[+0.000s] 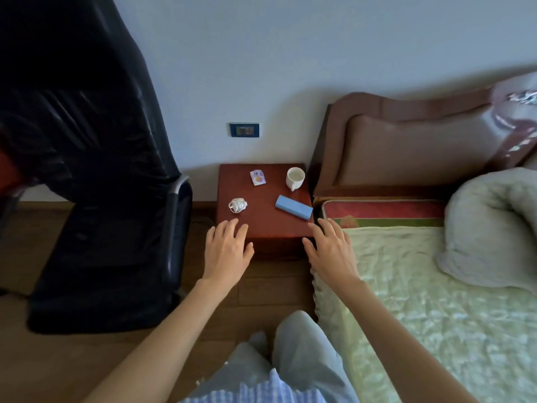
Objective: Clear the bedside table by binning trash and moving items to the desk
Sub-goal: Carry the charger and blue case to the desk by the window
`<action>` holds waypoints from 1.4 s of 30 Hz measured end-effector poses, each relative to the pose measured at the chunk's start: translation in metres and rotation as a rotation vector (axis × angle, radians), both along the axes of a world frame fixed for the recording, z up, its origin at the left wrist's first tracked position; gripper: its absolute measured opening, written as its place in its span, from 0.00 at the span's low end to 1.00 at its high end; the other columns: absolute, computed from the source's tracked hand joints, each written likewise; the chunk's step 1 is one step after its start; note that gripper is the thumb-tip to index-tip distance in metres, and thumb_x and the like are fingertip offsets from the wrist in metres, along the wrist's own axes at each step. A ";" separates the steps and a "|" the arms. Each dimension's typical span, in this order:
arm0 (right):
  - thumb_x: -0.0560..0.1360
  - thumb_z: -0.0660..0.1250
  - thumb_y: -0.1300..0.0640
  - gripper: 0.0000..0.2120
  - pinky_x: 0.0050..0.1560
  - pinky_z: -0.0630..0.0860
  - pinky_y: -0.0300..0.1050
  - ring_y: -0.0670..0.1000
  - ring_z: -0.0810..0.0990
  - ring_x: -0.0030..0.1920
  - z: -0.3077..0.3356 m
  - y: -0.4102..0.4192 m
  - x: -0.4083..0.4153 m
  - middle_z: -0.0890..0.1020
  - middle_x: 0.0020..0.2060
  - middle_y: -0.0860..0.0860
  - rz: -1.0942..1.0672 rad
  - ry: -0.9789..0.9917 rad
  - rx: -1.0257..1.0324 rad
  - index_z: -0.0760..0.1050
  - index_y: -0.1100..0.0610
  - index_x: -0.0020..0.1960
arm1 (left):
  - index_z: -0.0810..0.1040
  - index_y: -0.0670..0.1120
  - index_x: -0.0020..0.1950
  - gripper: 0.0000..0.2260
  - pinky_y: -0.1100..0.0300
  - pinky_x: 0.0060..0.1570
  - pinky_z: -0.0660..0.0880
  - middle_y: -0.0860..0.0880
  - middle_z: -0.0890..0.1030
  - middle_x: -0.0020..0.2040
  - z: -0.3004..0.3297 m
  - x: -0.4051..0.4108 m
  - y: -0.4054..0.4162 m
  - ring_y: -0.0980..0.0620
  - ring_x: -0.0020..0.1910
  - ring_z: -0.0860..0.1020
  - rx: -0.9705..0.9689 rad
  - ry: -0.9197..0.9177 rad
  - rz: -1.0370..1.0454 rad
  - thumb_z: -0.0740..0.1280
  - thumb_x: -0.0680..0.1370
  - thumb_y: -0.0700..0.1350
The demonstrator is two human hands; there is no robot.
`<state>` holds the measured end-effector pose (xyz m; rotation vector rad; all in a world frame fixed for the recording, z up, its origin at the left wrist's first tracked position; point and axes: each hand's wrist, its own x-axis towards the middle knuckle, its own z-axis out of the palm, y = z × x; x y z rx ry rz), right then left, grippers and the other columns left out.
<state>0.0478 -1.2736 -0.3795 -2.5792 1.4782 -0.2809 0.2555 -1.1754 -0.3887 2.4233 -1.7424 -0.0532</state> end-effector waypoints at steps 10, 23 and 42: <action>0.74 0.56 0.49 0.19 0.54 0.76 0.56 0.60 0.78 0.59 -0.048 -0.148 0.054 0.81 0.54 0.58 0.068 -0.042 0.047 0.78 0.59 0.55 | 0.75 0.45 0.64 0.20 0.48 0.62 0.71 0.43 0.78 0.62 -0.047 0.037 -0.131 0.46 0.62 0.75 0.086 0.049 0.132 0.66 0.75 0.51; 0.74 0.55 0.48 0.22 0.56 0.75 0.55 0.59 0.77 0.60 -0.162 -0.274 0.106 0.79 0.58 0.56 0.260 0.066 0.201 0.76 0.57 0.60 | 0.75 0.45 0.62 0.17 0.48 0.61 0.72 0.45 0.78 0.60 -0.142 0.092 -0.235 0.46 0.61 0.75 0.191 0.140 0.215 0.67 0.74 0.48; 0.67 0.75 0.54 0.36 0.62 0.71 0.56 0.63 0.73 0.63 -0.344 -0.294 0.113 0.73 0.64 0.62 0.247 0.206 0.389 0.65 0.62 0.70 | 0.69 0.43 0.68 0.24 0.44 0.62 0.70 0.39 0.72 0.66 -0.292 0.146 -0.235 0.40 0.65 0.70 0.333 0.162 0.217 0.67 0.75 0.49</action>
